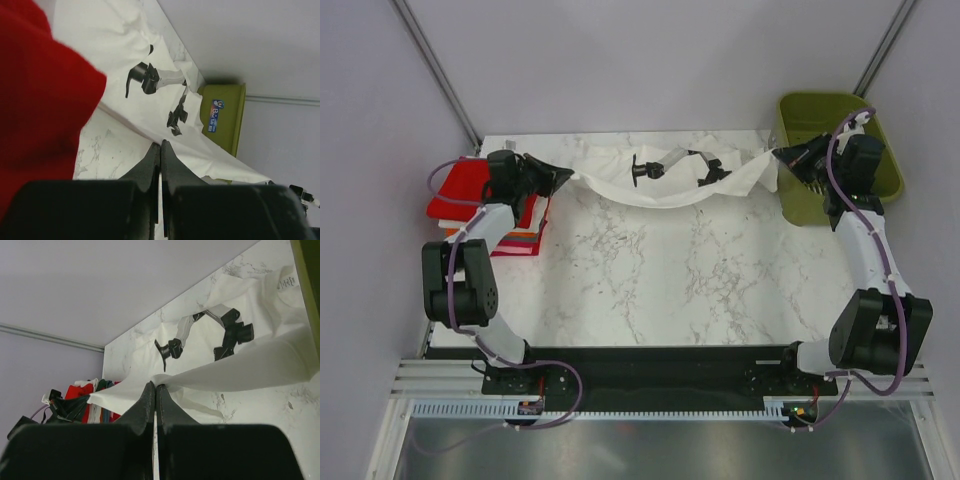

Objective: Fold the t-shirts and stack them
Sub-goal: Flatten the tshirt out, then fold the tshirt

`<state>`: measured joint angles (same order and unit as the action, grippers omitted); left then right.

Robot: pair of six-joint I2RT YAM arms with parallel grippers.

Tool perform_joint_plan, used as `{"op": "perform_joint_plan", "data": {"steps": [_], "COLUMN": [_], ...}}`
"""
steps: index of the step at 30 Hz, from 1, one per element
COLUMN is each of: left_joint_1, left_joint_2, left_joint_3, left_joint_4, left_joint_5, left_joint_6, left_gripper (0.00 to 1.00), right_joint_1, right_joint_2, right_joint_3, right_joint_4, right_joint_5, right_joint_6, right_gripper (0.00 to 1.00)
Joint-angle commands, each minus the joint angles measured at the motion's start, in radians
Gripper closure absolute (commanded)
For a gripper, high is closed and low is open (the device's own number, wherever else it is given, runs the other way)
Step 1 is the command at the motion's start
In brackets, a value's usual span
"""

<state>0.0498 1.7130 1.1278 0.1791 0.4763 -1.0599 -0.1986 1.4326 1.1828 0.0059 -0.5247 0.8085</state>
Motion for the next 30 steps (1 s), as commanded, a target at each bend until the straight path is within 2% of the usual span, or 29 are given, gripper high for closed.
{"op": "perform_joint_plan", "data": {"steps": [1, 11, 15, 18, 26, 30], "left_joint_1": [-0.001, -0.007, -0.005, -0.004, 0.01, 0.012], "left_joint_2": [-0.111, -0.361, -0.49, -0.591, -0.851, -0.952], "left_joint_3": [-0.098, -0.359, -0.45, -0.505, -0.703, -0.787], "left_joint_4": [0.057, 0.076, 0.022, -0.053, -0.171, -0.175], "left_joint_5": [0.025, 0.025, -0.007, -0.033, -0.108, -0.14], "left_joint_6": [0.041, 0.081, 0.101, 0.118, 0.072, 0.035], "left_gripper": [0.98, 0.98, 0.98, 0.98, 0.98, 0.98], "right_joint_1": [0.001, 0.001, 0.002, 0.002, 0.001, 0.001], "right_joint_2": [-0.124, -0.403, -0.506, -0.599, -0.885, -0.922], "right_joint_3": [-0.069, -0.267, -0.33, -0.353, -0.325, -0.371], "right_joint_4": [0.0, -0.128, -0.191, -0.257, -0.435, -0.468], "right_joint_5": [0.048, 0.072, 0.089, 0.133, 0.369, 0.339], "right_joint_6": [-0.042, -0.127, -0.167, -0.192, -0.236, -0.247], "right_gripper": [1.0, 1.0, 1.0, 1.0, 0.99, 1.0]}}
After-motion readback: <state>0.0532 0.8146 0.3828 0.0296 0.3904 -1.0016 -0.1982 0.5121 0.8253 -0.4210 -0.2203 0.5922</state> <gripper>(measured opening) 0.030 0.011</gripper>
